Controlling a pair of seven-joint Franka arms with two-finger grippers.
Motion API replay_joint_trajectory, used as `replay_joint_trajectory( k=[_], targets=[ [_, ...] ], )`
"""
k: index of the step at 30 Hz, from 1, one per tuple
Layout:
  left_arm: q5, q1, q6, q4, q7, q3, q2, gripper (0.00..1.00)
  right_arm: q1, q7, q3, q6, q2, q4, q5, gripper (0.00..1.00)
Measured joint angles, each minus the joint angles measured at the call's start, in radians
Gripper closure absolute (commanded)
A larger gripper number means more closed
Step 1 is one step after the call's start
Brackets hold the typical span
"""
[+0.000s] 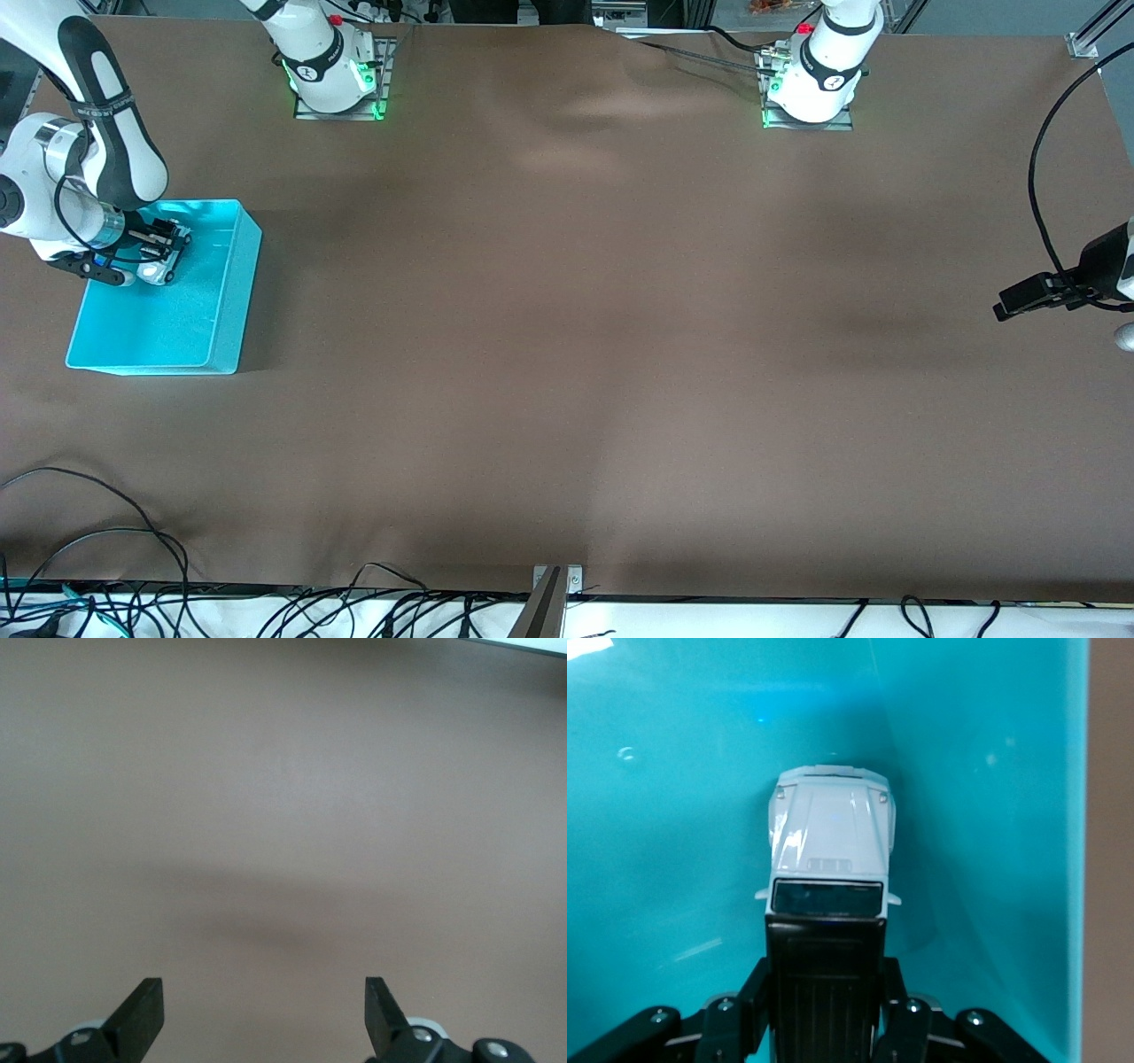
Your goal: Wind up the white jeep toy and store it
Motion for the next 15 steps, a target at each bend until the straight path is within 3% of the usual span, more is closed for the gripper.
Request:
replay_joint_trajectory(
  k=[6,9,11,14,15],
  targets=[
    [0.0,0.0,0.0,0.0,0.0,0.0,0.0,0.0,-0.003,0.0,0.0,0.022,0.018,0.002,0.0,0.99],
    [0.0,0.0,0.0,0.0,0.0,0.0,0.0,0.0,-0.004,0.0,0.0,0.026,0.019,0.002,0.0,0.74],
    [0.0,0.0,0.0,0.0,0.0,0.0,0.0,0.0,-0.003,0.0,0.0,0.026,0.019,0.002,0.0,0.4],
    [0.0,0.0,0.0,0.0,0.0,0.0,0.0,0.0,-0.004,0.0,0.0,0.027,0.019,0.002,0.0,0.0],
    [0.0,0.0,0.0,0.0,0.0,0.0,0.0,0.0,-0.004,0.0,0.0,0.029,0.021,0.002,0.0,0.0]
  ],
)
